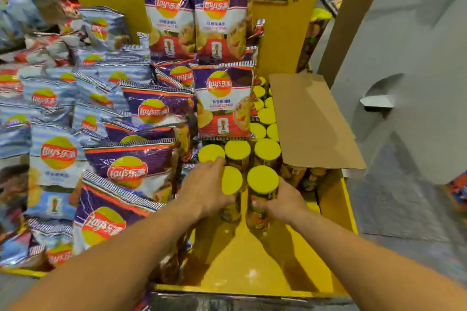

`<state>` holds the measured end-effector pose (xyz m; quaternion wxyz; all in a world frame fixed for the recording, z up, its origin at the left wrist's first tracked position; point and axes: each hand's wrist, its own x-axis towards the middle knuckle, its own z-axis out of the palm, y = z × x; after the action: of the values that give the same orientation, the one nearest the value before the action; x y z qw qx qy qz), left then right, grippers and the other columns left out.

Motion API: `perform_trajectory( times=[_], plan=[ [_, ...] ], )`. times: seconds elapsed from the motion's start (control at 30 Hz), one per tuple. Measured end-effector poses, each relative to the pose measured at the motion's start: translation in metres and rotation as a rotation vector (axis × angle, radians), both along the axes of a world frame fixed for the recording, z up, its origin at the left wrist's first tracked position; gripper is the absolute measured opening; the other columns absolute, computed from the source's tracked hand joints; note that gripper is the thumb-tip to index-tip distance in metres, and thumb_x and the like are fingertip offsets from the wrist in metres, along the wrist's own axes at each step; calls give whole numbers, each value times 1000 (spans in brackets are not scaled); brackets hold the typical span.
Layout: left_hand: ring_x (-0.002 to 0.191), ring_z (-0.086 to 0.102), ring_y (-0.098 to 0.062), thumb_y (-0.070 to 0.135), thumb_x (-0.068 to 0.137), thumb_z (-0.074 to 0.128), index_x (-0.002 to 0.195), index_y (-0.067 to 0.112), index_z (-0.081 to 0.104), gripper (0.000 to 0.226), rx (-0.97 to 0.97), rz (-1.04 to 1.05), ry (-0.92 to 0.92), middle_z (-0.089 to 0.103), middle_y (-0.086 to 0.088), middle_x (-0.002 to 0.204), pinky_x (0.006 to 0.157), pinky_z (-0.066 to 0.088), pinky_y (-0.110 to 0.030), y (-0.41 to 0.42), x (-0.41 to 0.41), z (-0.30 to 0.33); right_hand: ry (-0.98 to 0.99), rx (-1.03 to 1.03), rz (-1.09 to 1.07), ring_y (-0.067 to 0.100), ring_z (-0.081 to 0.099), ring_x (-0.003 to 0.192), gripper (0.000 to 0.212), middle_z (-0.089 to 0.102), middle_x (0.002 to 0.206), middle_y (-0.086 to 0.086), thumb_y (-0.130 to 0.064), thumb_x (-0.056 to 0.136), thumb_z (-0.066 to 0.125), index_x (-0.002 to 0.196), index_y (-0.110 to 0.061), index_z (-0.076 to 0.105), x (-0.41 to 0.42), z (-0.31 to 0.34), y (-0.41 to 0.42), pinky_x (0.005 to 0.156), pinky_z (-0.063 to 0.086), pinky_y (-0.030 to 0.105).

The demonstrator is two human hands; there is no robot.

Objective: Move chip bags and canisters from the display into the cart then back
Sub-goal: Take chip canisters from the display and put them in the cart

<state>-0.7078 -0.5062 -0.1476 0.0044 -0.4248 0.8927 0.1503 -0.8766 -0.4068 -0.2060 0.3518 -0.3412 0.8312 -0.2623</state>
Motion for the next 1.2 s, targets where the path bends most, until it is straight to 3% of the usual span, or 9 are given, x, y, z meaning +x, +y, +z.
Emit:
perform_trajectory(
  times=[0.1,0.23,0.43,0.53,0.63,0.7,0.8,1.03,1.2],
  plan=[
    [107,48,-29,60,75,68,125,16,40,72,-212,-132,-134,58,-7,111,86,43,-39,-12,-16,-9,25,8,-49,28,51,128,82,55,137,4,-38,73,86,141,-21,44,-2,-15,-18,100,44,37],
    [115,41,-31,50,84,67,133,17,41,64,-423,-231,-272,45,-10,127,93,36,-40,-21,-31,-14,77,9,-104,30,50,128,80,53,135,8,-36,74,85,139,-19,44,-2,-25,-31,102,43,39],
    [112,47,-29,31,84,73,132,18,41,59,-360,-269,-275,48,-6,122,88,36,-37,-32,-37,-11,129,127,-44,31,51,126,68,53,134,12,-29,78,82,133,-12,46,-4,-28,-43,100,45,39],
    [117,45,-28,28,82,75,134,20,37,65,-344,-252,-277,47,-4,126,91,35,-37,-32,-35,-8,133,294,15,30,57,116,56,55,125,13,-23,85,74,129,-6,45,-6,-13,-39,85,49,32],
    [121,43,-28,17,82,72,139,20,33,70,-307,-239,-272,47,-4,131,94,34,-37,-27,-31,-3,30,511,220,17,63,71,22,67,95,9,-10,93,61,112,-3,55,-9,8,-30,50,48,21],
    [123,42,-28,10,81,69,140,19,32,70,-297,-227,-265,45,-4,134,97,34,-38,-23,-26,2,-62,546,322,16,61,64,17,66,86,9,-7,94,59,110,-3,60,-7,18,-25,49,52,22],
    [122,43,-27,7,83,67,139,18,36,65,-273,-183,-203,46,-4,133,97,36,-37,-11,-11,17,-206,450,346,15,60,60,7,63,80,8,-12,98,56,101,-7,57,6,43,-19,52,53,22],
    [102,55,-32,7,82,56,108,10,54,26,-10,10,209,58,-11,110,82,46,-42,29,49,59,-232,64,476,15,46,53,22,56,63,5,-19,95,60,74,-11,60,66,118,-22,45,36,21],
    [97,54,-26,11,94,46,109,11,57,19,-77,142,296,62,-8,107,79,41,-34,54,113,86,-260,-70,560,14,45,47,29,58,58,0,-20,96,60,68,-14,61,121,159,-16,41,34,21]
  ],
)
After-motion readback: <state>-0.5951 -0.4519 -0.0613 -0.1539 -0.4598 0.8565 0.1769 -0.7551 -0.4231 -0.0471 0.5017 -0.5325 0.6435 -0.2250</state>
